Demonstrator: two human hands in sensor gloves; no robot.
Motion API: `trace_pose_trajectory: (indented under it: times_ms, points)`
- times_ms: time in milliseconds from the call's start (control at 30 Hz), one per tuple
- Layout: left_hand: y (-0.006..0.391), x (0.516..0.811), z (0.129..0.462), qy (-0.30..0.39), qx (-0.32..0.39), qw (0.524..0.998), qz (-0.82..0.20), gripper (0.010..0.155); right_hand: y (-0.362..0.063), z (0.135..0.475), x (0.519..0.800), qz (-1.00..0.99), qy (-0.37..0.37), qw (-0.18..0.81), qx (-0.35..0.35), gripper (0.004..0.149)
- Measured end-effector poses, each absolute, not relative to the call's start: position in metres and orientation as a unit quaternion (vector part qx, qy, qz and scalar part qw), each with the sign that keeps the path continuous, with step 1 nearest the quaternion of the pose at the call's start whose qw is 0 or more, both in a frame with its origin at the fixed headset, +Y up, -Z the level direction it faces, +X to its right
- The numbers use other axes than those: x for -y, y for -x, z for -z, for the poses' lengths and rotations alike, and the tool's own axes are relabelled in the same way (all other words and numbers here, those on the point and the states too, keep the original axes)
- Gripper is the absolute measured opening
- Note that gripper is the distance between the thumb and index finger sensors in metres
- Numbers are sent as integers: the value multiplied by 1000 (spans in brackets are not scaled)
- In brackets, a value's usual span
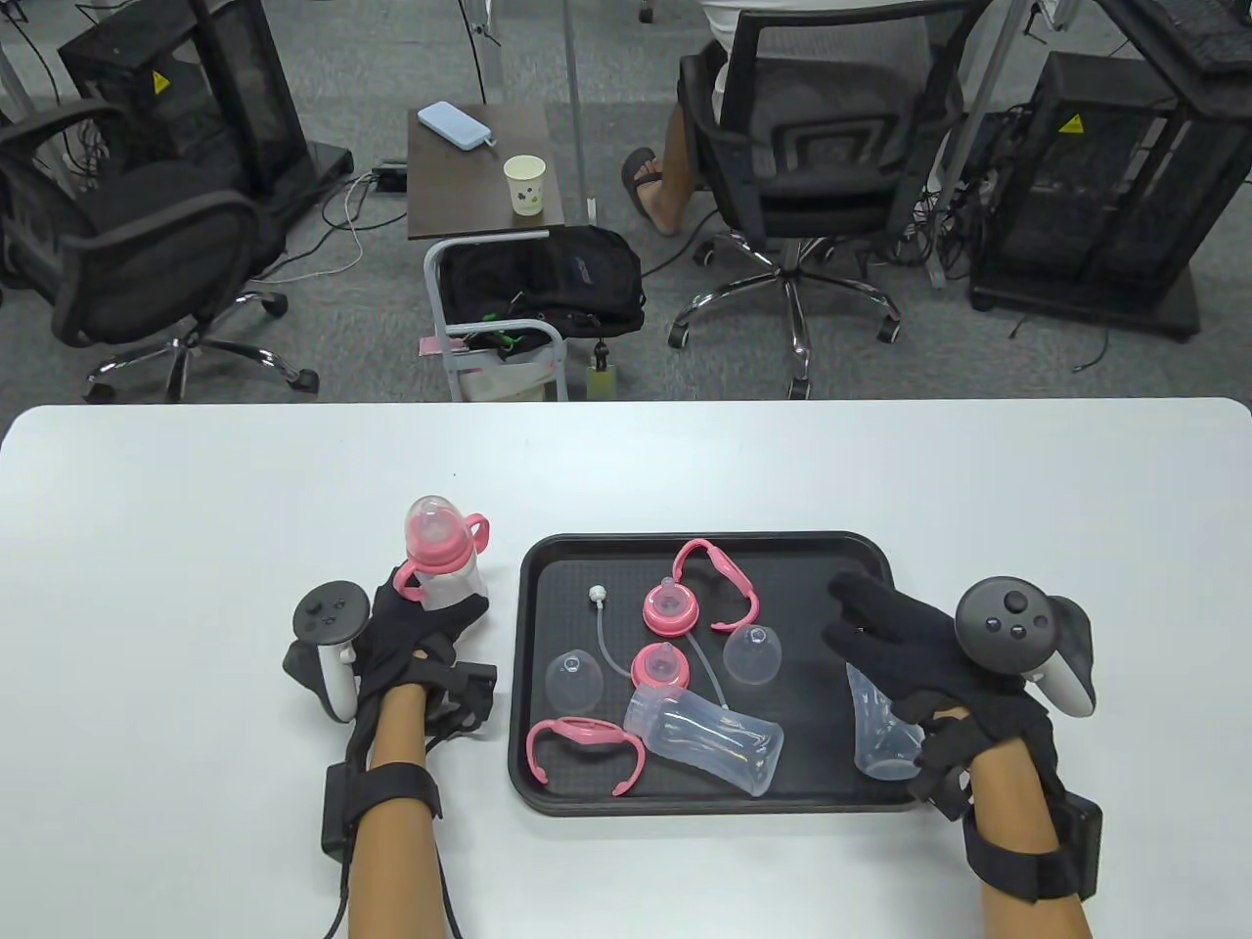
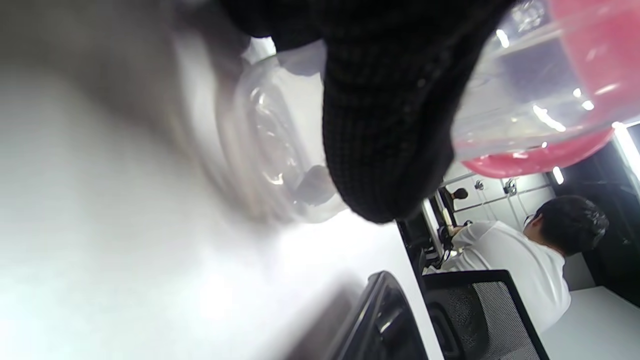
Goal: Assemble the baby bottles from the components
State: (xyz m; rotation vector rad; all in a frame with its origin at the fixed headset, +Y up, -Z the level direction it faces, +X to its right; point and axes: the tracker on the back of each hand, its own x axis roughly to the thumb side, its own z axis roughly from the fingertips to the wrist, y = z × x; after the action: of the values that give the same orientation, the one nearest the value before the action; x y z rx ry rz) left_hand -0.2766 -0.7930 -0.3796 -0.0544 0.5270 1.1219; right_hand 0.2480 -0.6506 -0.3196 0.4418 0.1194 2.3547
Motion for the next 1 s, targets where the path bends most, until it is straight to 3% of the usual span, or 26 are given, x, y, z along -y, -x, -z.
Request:
trace_pose_trajectory:
  times_ms: [233,567,733,833,900,1000]
  points:
    - [281,793,369,34,-242,816,-524,93,-249,320,651,-914,-170,365,-49,76]
    - [297,790,323,38,-214,825,-522,88,-238,317,649,-911,-187,363,-62,76]
    - [290,780,303,80,-169,883,-431,93,-235,315,648,-910,-193,362,-64,76]
    - [281,768,293,70,-144,927,-340,98,-234,314,647,-909,-195,362,-63,76]
    - [275,758,289,87,-129,927,-341,95,-233,313,647,-911,-197,358,-61,76]
    - [268,741,284,59,-108,927,-355,91,-228,312,648,-911,-201,353,-64,76]
